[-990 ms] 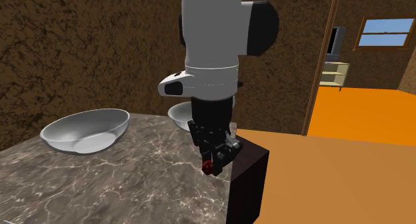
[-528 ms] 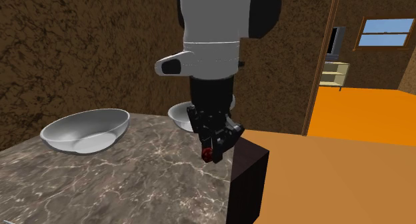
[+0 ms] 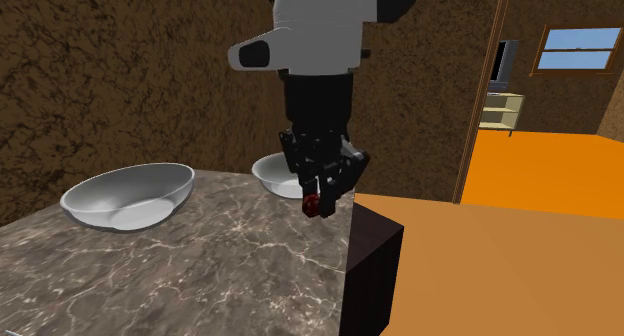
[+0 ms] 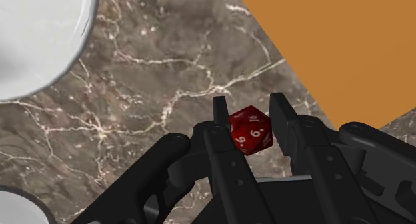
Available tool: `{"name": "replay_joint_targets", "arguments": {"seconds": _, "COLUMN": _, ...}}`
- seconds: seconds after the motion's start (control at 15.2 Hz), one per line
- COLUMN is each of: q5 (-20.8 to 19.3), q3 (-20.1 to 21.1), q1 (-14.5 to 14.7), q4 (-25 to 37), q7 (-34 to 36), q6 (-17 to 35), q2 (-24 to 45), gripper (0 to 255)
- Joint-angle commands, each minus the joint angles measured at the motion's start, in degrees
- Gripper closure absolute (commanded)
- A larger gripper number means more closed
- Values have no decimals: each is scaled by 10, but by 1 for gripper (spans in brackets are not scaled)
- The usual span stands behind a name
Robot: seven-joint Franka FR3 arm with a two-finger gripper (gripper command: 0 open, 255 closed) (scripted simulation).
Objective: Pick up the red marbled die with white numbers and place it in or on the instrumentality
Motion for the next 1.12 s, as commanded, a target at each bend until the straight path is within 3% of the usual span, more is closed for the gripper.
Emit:
{"name": "replay_joint_targets", "arguments": {"seconds": 0.0, "q5": -4, "q3": 1, "q1": 3, "q4": 24, "q7": 2, "q6": -19, "q2": 6, "gripper": 255}}
{"name": "replay_joint_targets", "arguments": {"seconds": 0.59, "q5": -28, "q3": 5, "q1": 27, "q4": 135, "q7": 15, "q6": -100, "q2": 43, "gripper": 255}}
{"name": "replay_joint_targets", "arguments": {"seconds": 0.79, "q5": 36, "q3": -5, "q1": -28, "q4": 23, "q7": -31, "q6": -71, "q2": -60, "gripper": 255}}
{"name": "replay_joint_targets", "arguments": {"seconds": 1.06, "q5": 103, "q3": -43, "q1": -60, "q4": -91, "q7": -98, "q6": -57, "q2": -183, "gripper": 255}}
